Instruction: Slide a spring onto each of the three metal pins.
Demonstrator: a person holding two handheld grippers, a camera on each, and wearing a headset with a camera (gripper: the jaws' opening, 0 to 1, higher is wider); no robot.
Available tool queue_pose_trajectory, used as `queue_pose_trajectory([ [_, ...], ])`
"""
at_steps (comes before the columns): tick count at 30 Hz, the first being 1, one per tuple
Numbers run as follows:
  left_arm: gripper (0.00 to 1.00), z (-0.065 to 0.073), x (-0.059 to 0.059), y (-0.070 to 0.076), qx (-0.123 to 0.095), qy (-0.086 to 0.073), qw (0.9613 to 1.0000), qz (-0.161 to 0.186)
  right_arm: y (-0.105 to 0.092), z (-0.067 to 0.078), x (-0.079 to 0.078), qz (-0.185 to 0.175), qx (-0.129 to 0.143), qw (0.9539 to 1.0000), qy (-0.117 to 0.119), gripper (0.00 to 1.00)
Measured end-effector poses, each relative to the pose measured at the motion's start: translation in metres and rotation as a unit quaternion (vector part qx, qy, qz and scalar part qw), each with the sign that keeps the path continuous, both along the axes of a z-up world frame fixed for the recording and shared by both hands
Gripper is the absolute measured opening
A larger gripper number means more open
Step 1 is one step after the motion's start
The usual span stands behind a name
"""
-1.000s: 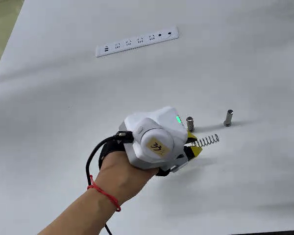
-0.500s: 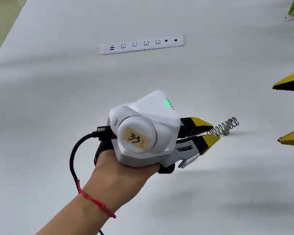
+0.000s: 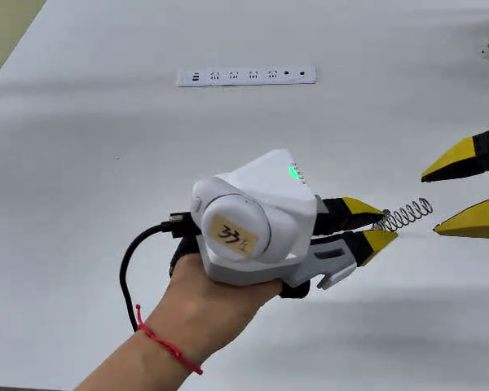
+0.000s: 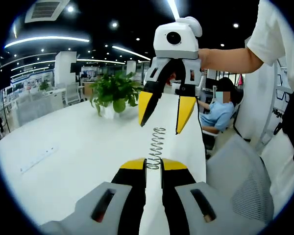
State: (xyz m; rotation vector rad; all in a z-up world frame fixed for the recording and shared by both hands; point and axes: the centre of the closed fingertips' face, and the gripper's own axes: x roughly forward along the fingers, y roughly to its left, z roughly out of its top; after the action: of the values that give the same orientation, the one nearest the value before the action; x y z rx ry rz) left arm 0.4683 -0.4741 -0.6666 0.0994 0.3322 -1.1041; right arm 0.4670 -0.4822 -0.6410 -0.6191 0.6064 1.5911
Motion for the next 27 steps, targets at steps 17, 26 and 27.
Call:
queue_pose_trajectory([
  [17,0.07,0.0024,-0.0048,-0.0019,-0.014,-0.002,0.9999,-0.006,-0.0004,-0.0020,-0.0091,0.017,-0.020,0.9996,0.009,0.07],
  [26,0.07,0.0007,-0.0060,-0.0022,-0.016,0.000,0.9998,-0.010,0.0000,-0.0034,-0.0098,0.024,-0.031,0.9992,0.003,0.07],
  [27,0.07,0.0004,-0.0062,-0.0024,-0.015,0.000,0.9998,-0.011,0.0002,-0.0035,-0.0100,0.025,-0.032,0.9992,0.003,0.07],
])
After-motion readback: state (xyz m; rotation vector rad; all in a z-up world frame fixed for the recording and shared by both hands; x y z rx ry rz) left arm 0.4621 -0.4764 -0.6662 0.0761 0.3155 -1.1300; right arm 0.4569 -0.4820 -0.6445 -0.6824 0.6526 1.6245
